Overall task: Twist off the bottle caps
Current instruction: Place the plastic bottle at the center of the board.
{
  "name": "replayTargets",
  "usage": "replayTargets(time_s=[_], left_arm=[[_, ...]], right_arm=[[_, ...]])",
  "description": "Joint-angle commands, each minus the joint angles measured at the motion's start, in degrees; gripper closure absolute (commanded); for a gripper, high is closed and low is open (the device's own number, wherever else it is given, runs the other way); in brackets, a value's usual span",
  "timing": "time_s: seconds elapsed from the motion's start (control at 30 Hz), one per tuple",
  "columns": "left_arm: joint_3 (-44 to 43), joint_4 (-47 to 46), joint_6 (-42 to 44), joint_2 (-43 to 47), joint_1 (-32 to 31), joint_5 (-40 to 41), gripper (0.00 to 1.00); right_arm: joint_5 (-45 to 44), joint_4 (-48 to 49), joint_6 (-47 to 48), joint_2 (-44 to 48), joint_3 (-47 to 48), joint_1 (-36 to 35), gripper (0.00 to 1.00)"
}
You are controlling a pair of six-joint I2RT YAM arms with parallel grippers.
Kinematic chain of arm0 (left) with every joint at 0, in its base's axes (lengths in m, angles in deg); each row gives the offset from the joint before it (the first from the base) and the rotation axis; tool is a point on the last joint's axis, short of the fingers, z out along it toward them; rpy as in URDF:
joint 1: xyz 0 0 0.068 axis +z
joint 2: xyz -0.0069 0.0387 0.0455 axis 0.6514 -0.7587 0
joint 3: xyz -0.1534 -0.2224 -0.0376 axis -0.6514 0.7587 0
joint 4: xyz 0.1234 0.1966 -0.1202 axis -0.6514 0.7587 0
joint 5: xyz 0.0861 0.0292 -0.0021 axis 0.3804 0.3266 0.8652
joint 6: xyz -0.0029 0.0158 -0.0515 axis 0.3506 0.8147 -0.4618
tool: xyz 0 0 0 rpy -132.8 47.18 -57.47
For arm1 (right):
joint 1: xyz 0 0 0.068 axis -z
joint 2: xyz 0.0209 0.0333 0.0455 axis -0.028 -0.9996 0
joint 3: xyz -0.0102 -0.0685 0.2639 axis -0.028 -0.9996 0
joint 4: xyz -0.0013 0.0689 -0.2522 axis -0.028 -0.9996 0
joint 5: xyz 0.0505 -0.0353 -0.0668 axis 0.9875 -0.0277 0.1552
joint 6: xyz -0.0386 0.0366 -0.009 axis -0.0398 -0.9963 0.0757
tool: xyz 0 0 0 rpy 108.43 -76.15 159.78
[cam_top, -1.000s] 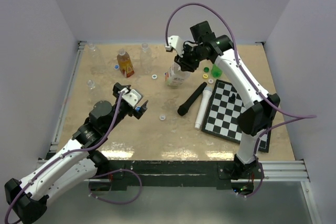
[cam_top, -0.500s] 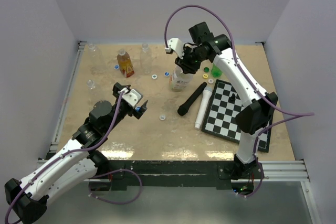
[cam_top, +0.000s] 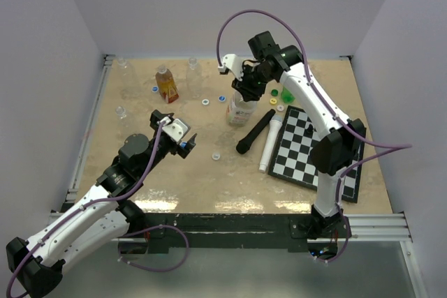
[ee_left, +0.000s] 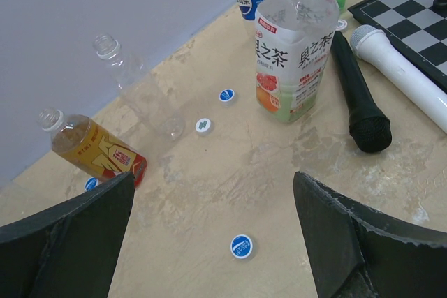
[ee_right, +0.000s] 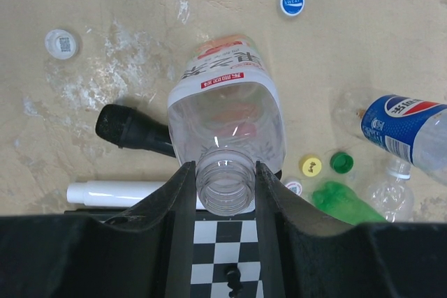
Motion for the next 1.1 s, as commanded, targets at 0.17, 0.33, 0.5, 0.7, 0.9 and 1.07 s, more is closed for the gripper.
replayTargets(time_s=[0.17,0.33,0.5,0.7,0.9,1.07], left_arm=[[-0.01,-1.99,0.03,-0.17,0.20,-0.11,0.00],[0.08,-1.99,-0.06,-0.26,0.29,-0.11,0.00],[0.08,-1.99,-0.06,-0.52,0.29,-0.11,0.00],[0.08,-2.08,0.03,-0.43,0.38,-0.02,0.00],[0.17,-2.08,0.03,-0.43,0.38,0.06,0.00],[0.26,-2.08,0.12,-0.61,0.38,0.15,0.00]], right_arm=[[0.89,-0.87,-0.20,-2.18,4.19,0.06,0.65],[0.62,-0.61,-0.55,-3.32,5.59,0.14,0.62],[0.71,-0.61,-0.55,-4.11,6.56,0.06,0.55],[0.71,-0.52,-0.55,-4.99,7.44,0.06,0.52],[1.33,-0.43,-0.90,-5.70,8.84,0.06,0.46],[1.15,-0.34,-1.16,-6.40,10.42,0.06,0.43]])
